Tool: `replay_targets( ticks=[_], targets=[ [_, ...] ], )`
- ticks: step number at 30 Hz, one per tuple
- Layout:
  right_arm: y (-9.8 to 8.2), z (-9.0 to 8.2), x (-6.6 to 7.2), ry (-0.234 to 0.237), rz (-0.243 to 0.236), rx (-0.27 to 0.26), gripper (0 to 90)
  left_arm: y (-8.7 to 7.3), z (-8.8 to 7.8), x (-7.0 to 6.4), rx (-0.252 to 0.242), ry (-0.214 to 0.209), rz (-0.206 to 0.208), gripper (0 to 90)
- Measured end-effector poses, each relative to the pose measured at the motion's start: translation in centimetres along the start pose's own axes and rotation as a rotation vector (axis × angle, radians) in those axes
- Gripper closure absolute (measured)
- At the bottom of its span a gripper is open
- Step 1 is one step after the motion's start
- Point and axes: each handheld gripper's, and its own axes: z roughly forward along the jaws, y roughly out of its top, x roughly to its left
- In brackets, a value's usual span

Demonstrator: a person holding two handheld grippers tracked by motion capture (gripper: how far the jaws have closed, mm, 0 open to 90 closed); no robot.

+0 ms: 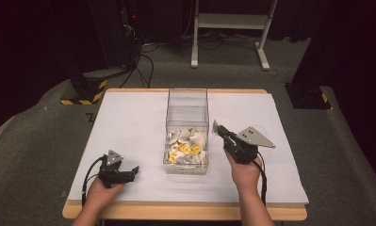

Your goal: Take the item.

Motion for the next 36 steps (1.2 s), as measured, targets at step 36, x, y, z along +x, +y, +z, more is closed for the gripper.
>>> replay_targets(
  ticks=[36],
  targets=[
    [-1.7, -2.0, -6.4, -0.149, 0.111, 0.004, 87.7, 0.0, 0.0, 0.0, 0.0, 0.0, 0.0, 15.4]
  ],
)
